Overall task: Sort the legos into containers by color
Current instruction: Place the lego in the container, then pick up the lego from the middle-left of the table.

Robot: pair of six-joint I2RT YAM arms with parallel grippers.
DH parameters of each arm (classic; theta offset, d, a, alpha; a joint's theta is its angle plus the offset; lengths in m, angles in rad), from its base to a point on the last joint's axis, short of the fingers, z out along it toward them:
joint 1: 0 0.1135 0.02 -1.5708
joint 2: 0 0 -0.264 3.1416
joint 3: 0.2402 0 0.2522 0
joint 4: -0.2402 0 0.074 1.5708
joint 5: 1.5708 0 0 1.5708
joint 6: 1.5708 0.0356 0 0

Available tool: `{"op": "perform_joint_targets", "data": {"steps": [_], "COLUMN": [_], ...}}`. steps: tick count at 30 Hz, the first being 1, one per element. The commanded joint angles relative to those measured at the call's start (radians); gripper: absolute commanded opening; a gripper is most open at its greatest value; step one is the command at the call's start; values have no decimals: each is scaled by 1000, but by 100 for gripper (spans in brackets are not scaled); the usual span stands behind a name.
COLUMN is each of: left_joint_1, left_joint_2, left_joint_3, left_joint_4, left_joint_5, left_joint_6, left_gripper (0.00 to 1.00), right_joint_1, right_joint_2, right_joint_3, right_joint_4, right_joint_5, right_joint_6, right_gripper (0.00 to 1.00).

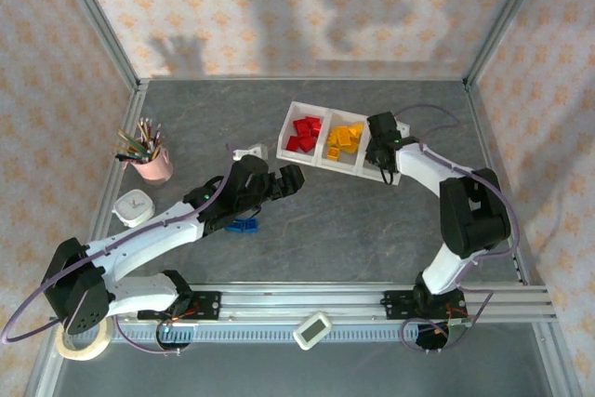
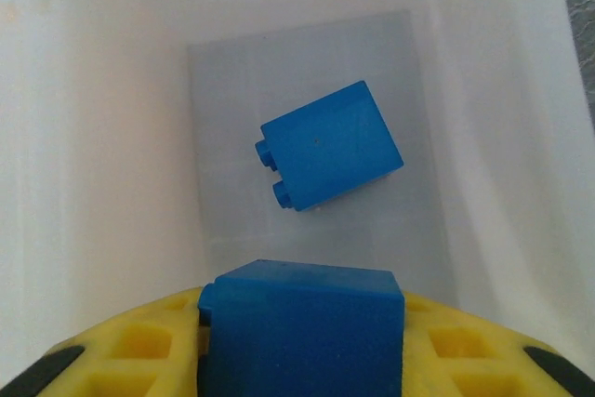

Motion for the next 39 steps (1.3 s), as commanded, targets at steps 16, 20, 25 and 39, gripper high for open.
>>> {"op": "perform_joint_targets", "data": {"steps": [16,20,25,39], "left_joint_1": [-6,-1,32,132], "left_joint_2": [-36,-89,-185,-485], "left_joint_3": [56,44,26,-41], "left_joint_4": [-32,-77,-180,-487], "left_joint_5": [-60,-118,-166,-278], "left_joint_6": [44,35,20,-69], "left_gripper": [99,99,99,99], "right_joint_1": [-7,52,203,581], "right_joint_2": [-151,-180,-163,145], "right_joint_3": [75,90,111,294], "right_joint_4": [-34,-55,-67,79], "right_joint_5": [-15,-70,-86,-167], "right_joint_6": [-42,-45,-33,-33], "right_gripper": [59,61,65,73]}}
